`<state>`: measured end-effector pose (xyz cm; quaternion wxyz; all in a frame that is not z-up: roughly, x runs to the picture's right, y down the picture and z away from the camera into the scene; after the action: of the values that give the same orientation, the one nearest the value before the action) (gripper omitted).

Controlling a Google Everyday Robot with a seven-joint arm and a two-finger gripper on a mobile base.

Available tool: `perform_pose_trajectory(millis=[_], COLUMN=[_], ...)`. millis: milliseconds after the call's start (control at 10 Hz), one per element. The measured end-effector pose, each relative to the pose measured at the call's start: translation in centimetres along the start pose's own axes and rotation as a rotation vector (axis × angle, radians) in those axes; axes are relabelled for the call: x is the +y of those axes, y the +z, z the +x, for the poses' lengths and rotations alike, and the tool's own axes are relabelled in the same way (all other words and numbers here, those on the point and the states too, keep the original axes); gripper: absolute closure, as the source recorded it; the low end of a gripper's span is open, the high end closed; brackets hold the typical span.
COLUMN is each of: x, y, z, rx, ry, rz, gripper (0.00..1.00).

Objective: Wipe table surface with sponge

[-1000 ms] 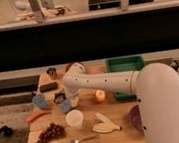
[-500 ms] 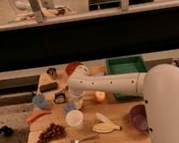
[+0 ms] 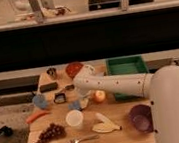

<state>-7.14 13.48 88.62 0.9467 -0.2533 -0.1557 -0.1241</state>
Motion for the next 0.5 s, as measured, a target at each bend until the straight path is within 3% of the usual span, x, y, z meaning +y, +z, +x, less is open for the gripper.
perform_pose_trajectory(millis=[500], x=[-1.25], y=[0.56], z=[1.34], rx=[0.021], ry=[0.026], rz=[-0.005], gripper=[1.0])
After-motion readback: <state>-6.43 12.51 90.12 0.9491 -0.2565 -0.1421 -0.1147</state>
